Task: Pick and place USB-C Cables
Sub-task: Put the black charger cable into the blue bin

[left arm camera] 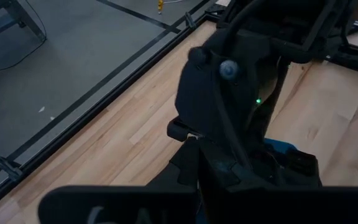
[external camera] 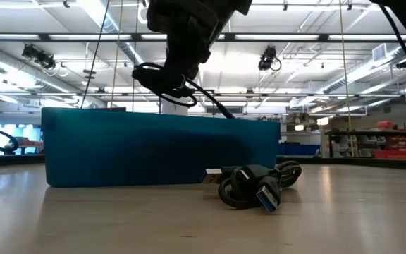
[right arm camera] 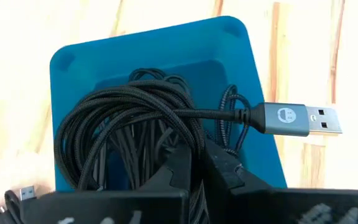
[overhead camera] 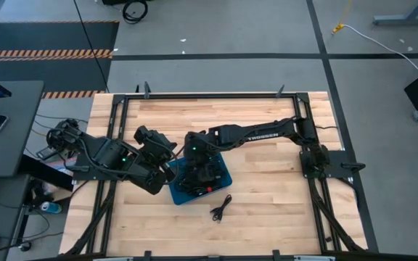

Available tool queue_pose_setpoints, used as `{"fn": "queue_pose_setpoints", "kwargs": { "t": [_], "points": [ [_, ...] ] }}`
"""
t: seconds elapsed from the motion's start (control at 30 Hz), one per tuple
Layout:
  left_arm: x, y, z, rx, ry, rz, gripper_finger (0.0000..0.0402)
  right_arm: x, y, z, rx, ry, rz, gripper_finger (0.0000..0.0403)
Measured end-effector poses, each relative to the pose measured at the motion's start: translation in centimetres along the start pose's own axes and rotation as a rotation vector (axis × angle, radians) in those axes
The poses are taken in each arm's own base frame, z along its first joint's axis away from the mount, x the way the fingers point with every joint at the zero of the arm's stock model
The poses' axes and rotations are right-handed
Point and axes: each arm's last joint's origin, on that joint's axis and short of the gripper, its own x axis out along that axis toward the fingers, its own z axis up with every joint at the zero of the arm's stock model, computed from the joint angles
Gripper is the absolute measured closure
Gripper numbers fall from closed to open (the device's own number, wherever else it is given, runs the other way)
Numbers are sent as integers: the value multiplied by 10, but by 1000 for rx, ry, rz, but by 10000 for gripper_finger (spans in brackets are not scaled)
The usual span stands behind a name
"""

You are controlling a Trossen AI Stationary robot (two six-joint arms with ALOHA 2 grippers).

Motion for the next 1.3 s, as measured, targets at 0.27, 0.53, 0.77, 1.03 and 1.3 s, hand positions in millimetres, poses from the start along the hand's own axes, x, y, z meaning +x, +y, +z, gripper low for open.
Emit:
{"fn": "queue_pose_setpoints", "kwargs": {
  "t": [0.27,0.53,0.77,1.03,1.3],
  "points": [
    [0,0,0,0,0,0,397,17,4,-20,0,83,2,383],
    [0,0,0,0,0,-1,397,29,1,-36,4,137,-54,383],
    [0,0,0,-1,0,0,397,27,3,-30,-4,96,-55,332],
    [0,0,0,-1,0,0,397,16,14,-25,-20,70,-52,235],
    [0,0,0,-2,-1,-1,397,-55,24,-10,23,-69,-52,223]
  ]
}}
